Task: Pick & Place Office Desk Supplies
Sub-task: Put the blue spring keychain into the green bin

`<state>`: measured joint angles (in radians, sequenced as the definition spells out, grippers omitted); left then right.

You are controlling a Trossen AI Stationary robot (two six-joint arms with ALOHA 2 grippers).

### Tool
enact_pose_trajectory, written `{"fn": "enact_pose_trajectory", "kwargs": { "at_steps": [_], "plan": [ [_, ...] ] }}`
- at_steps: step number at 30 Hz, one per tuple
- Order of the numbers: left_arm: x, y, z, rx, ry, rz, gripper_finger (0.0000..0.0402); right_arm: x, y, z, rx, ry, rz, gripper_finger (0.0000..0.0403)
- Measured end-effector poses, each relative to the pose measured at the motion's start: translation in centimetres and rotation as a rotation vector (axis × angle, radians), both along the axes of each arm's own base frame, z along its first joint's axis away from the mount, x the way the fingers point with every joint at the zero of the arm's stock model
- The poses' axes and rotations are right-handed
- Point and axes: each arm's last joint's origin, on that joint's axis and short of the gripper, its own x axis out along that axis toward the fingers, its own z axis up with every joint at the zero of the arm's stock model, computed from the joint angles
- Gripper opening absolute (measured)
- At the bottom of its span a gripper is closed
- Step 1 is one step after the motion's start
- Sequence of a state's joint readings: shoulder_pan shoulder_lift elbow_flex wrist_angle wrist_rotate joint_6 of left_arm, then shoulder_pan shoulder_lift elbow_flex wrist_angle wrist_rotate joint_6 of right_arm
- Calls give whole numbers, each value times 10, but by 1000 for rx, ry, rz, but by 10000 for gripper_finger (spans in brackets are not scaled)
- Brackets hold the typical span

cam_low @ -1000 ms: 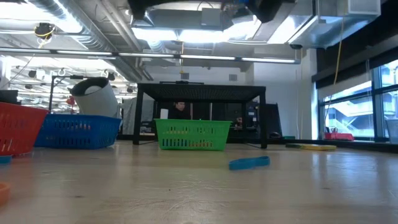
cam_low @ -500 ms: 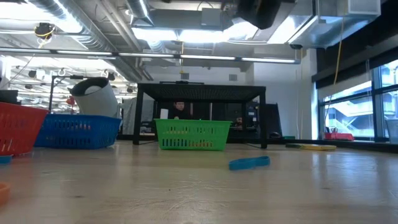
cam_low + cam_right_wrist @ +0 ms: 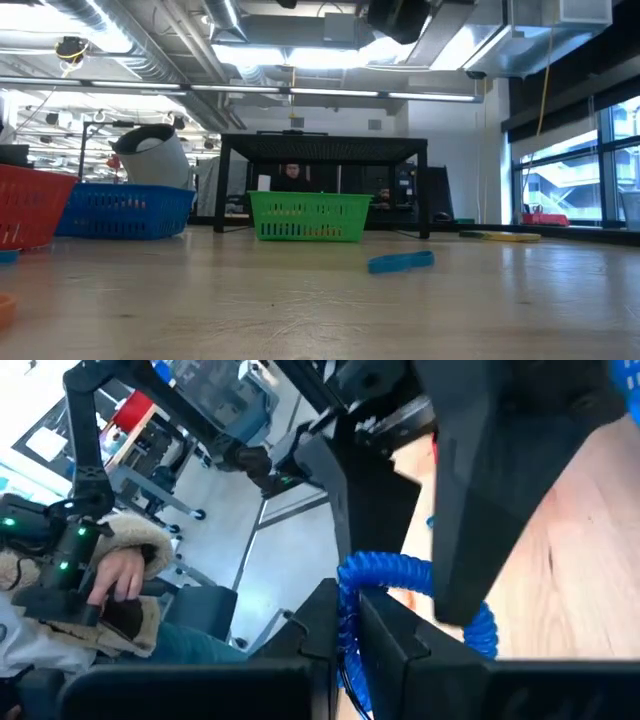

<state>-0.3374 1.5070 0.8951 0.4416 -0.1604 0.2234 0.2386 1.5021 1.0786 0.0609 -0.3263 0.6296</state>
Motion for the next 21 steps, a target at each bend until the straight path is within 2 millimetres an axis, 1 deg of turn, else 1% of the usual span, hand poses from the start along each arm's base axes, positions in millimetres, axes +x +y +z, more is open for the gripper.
{"fn": "enact_pose_trajectory", "kwargs": {
  "at_steps": [2, 5, 12, 13, 17, 21],
  "plan": [
    [0, 0, 0, 1, 0, 1, 172, 1, -2, 0, 0, -2, -6, 29],
    [0, 0, 0, 1, 1, 1, 140, 1, -3, 0, 0, -4, -11, 29],
    [0, 0, -1, -4, 7, 8, 23, 1, -3, 0, -4, -6, -11, 37],
    [0, 0, -1, -12, 10, 11, 17, 1, -3, 0, -2, -5, -10, 40],
    [0, 1, -1, -19, 9, 32, 20, 1, -3, 0, 34, 19, -20, 65],
    [0, 1, -1, -21, 13, 47, 20, 1, -6, 0, 39, 24, -22, 110]
  ]
}}
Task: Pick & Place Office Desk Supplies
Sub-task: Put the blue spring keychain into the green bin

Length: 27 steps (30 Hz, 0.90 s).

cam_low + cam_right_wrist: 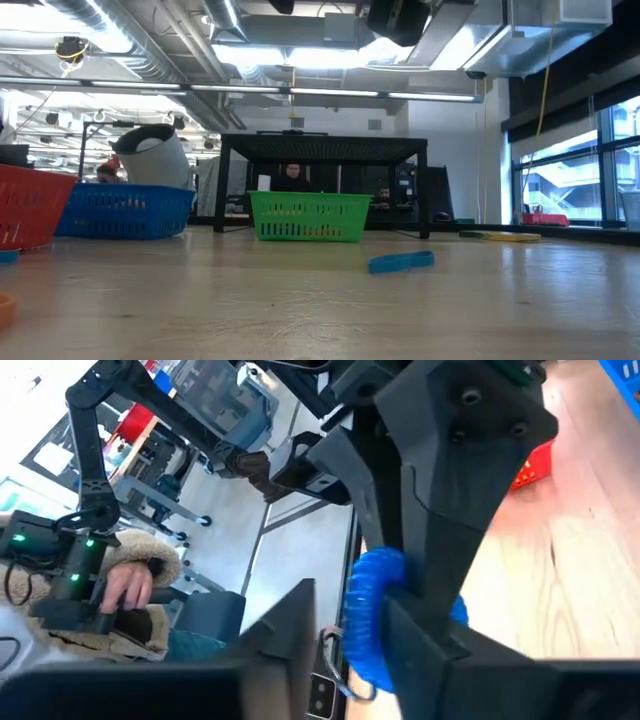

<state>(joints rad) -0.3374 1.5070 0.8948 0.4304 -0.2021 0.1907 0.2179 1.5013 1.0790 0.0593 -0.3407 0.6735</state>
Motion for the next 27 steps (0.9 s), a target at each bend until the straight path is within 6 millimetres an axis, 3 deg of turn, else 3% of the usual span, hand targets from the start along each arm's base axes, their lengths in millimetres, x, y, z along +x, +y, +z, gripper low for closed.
{"fn": "enact_pose_trajectory", "kwargs": {
  "at_steps": [4, 10, 17, 21, 27],
  "plan": [
    [0, 1, -1, -41, 12, 40, 20, -4, -15, 5, 9, 25, -8, 166],
    [0, 7, -6, -201, 71, 151, 20, -32, -43, 26, -57, 52, -90, 229],
    [4, 40, -16, -264, 142, 415, 26, -69, -55, 53, -116, 29, -219, 240],
    [3, 71, -31, -255, 224, 658, 27, -85, -51, 63, -117, 10, -264, 240],
    [0, 102, -61, -264, 424, 797, 28, -96, -40, 64, -160, 35, -274, 240]
  ]
}}
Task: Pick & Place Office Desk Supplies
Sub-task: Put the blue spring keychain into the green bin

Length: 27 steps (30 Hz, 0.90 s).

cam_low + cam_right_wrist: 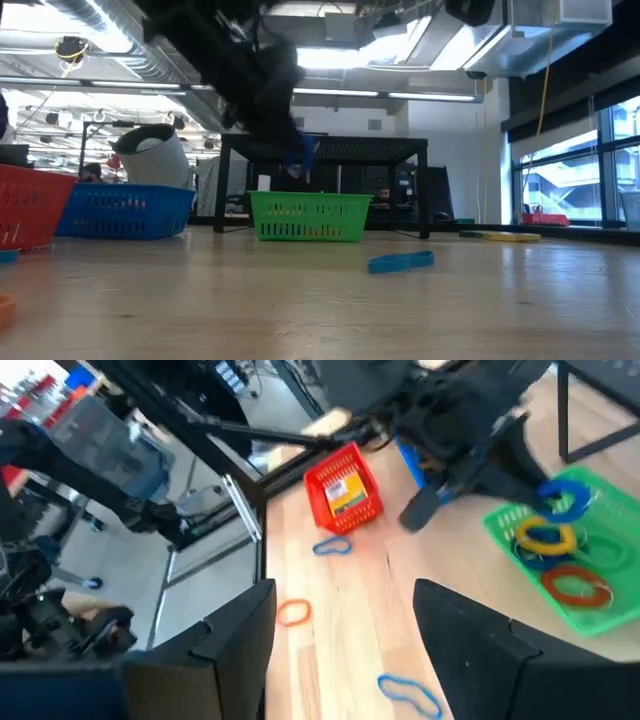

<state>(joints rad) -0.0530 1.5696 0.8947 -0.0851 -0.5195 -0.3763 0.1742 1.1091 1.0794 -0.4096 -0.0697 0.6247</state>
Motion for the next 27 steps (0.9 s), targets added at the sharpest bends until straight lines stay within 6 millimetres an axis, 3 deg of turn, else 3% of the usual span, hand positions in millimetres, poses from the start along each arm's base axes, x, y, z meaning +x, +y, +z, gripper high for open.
{"fn": "enact_pose_trajectory", "kwargs": {
  "at_steps": [10, 19, 27],
  "plan": [
    [9, 17, -37, -15, 122, 43, 29, -13, 18, -18, -60, 199, -120, 240],
    [10, 17, -41, -28, 133, 35, 33, -30, 33, -33, -18, 385, -244, 223],
    [10, 17, -40, -31, 132, 31, 95, -41, 62, -62, 87, 737, -248, 205]
  ]
}}
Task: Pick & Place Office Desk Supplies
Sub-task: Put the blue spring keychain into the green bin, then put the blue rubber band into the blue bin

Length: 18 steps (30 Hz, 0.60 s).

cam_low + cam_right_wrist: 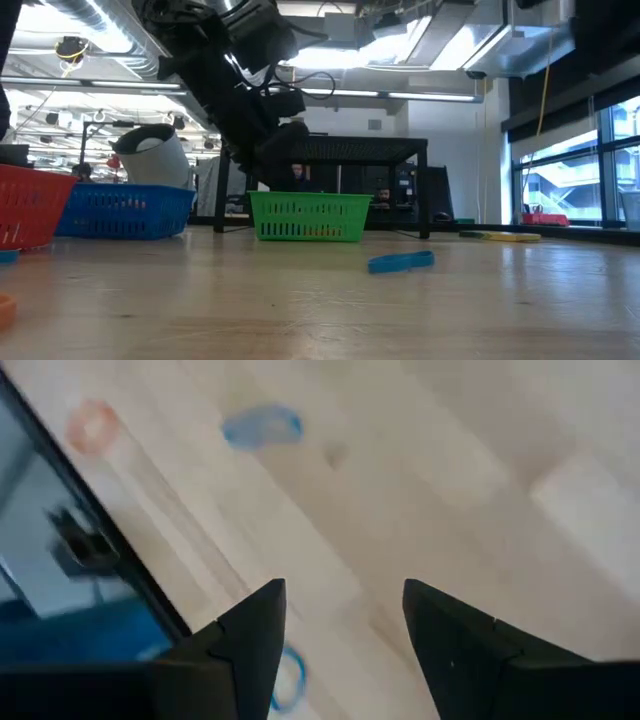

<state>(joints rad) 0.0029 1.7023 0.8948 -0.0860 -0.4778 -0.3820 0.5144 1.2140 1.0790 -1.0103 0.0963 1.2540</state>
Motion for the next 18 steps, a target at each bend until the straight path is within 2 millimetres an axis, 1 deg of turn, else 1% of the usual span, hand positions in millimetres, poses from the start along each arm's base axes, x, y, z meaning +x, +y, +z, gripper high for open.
{"fn": "enact_pose_trajectory", "kwargs": {
  "at_steps": [4, 8, 13, 18],
  "plan": [
    [-1, 0, 4, -4, -11, -4, 127, 0, 19, -15, 53, 143, 29, 203],
    [-3, -1, 15, -25, -48, -23, 148, -1, 38, -30, 90, 269, 41, 203],
    [-8, -3, 37, -30, -126, -25, 156, -3, 63, -52, 122, 432, 16, 203],
    [-15, -8, 59, -44, -217, -32, 157, -11, 91, -75, 170, 627, -35, 203]
  ]
}}
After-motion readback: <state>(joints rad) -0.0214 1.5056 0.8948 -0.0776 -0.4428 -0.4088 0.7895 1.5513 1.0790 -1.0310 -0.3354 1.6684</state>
